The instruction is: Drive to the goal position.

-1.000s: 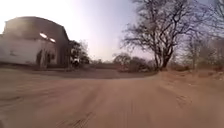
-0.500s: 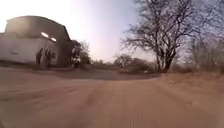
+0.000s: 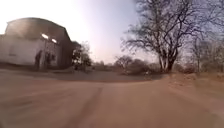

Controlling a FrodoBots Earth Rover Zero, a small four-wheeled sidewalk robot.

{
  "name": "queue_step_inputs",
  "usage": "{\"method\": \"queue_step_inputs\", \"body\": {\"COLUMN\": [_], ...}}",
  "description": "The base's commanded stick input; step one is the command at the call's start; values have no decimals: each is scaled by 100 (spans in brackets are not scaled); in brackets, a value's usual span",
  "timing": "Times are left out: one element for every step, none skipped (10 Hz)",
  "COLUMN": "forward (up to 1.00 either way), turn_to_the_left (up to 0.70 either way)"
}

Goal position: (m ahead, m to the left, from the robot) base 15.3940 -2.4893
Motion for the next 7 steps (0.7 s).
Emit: {"method": "queue_step_inputs", "body": {"forward": [70, 70, 70, 70, 70, 70, 70], "turn_to_the_left": [0, 0, 0, 0, 0, 0, 0]}}
